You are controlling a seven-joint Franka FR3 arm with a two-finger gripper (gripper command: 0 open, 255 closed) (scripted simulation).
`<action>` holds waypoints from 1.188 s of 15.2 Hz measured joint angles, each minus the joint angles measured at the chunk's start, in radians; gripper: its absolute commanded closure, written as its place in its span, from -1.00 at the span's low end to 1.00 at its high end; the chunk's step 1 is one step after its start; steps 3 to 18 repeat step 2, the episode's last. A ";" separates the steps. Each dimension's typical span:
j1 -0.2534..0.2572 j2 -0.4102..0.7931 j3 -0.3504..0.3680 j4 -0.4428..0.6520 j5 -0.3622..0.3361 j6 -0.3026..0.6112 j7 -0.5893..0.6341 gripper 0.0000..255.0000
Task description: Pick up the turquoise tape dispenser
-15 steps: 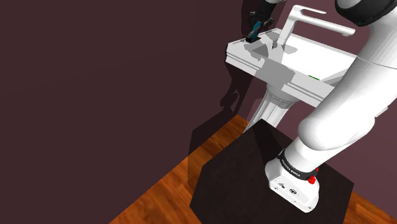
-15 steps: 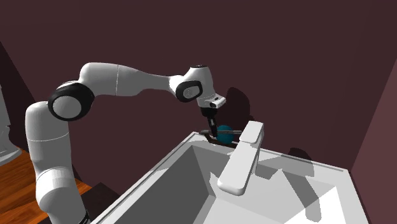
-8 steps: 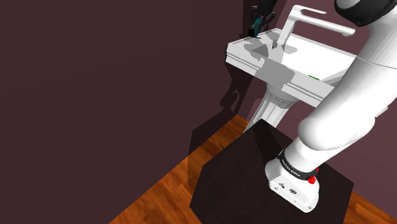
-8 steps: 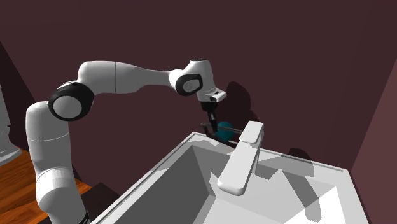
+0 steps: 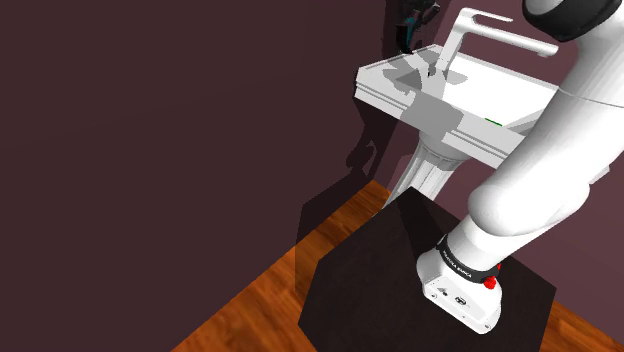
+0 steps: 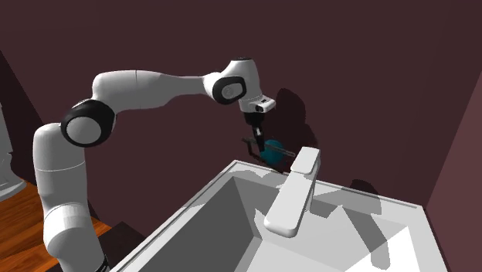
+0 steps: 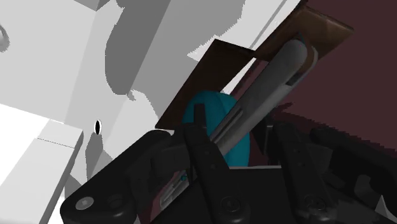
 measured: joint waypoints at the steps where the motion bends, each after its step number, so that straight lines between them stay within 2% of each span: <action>1: -0.001 0.004 0.000 0.018 0.001 -0.015 0.000 1.00; 18: -0.001 0.004 0.000 0.026 0.001 -0.021 0.000 1.00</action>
